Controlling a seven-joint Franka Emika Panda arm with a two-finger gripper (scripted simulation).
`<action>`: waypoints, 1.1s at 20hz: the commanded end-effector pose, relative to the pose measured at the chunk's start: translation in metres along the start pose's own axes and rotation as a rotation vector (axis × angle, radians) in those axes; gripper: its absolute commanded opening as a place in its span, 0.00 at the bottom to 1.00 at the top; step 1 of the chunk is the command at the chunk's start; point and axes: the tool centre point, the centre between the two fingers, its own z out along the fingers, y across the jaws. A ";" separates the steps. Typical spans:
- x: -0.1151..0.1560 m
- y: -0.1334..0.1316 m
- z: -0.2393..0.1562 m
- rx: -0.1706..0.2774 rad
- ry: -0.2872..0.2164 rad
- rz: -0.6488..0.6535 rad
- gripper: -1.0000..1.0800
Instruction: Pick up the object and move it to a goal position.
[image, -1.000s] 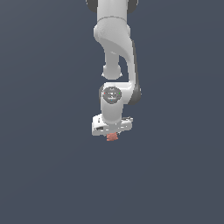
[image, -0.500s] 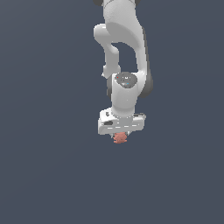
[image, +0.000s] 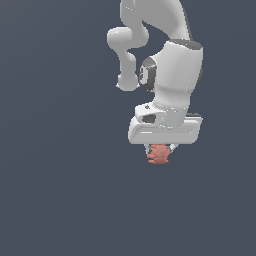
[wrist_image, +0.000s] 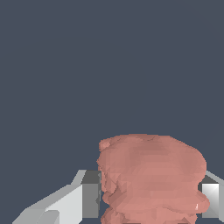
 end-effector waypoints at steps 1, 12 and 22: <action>0.021 -0.011 -0.027 -0.017 0.051 0.020 0.00; 0.094 -0.060 -0.148 -0.098 0.263 0.095 0.00; 0.128 -0.093 -0.226 -0.150 0.390 0.139 0.00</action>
